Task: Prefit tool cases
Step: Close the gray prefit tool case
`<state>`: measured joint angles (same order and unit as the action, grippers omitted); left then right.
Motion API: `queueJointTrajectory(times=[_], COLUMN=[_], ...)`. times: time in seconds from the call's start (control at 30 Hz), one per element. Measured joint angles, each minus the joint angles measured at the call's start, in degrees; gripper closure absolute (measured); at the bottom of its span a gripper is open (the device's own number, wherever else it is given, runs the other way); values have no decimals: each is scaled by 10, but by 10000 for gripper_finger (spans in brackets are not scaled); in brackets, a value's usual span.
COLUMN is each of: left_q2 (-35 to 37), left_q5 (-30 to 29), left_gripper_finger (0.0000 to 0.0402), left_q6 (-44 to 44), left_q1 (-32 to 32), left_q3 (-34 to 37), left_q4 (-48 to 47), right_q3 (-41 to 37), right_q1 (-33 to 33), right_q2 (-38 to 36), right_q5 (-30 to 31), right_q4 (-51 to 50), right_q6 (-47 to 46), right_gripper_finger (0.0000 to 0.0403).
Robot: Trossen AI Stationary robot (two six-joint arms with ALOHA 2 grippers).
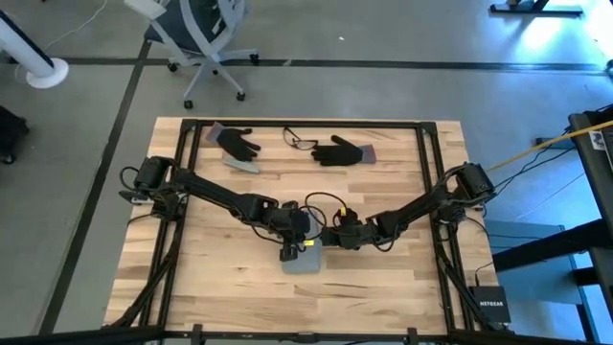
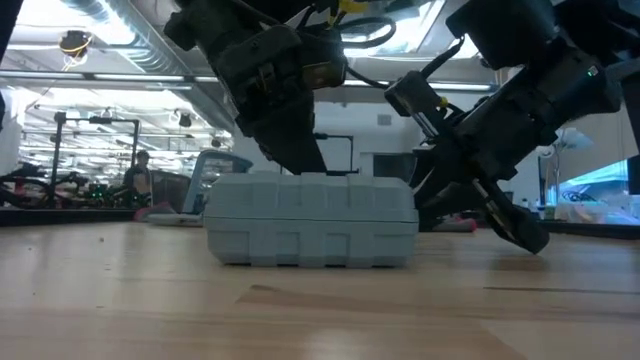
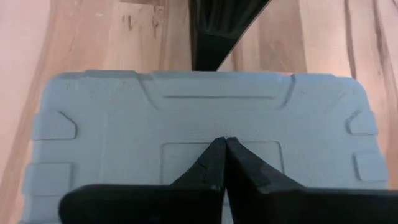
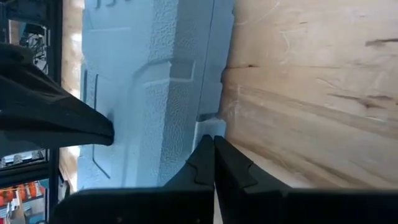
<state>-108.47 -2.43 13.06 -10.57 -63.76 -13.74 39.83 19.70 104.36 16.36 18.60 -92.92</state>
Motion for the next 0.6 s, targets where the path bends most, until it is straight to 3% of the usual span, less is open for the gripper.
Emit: queueJointTrajectory(times=[0.3, 0.43, 0.6], left_q2=[-6, -12, -16], left_q5=[1, 1, 3], left_gripper_finger=[402, 402, 402], left_q6=[15, 15, 12], left_q1=[2, 1, -3], left_q3=[4, 4, 4], left_q4=[24, 28, 44], right_q3=[4, 32, 64], right_q1=[2, 1, 2], right_q2=[12, 26, 44], right_q5=[-9, -31, -8], right_q4=[-7, -59, -57], right_q6=[4, 8, 31], right_gripper_finger=[403, 403, 403])
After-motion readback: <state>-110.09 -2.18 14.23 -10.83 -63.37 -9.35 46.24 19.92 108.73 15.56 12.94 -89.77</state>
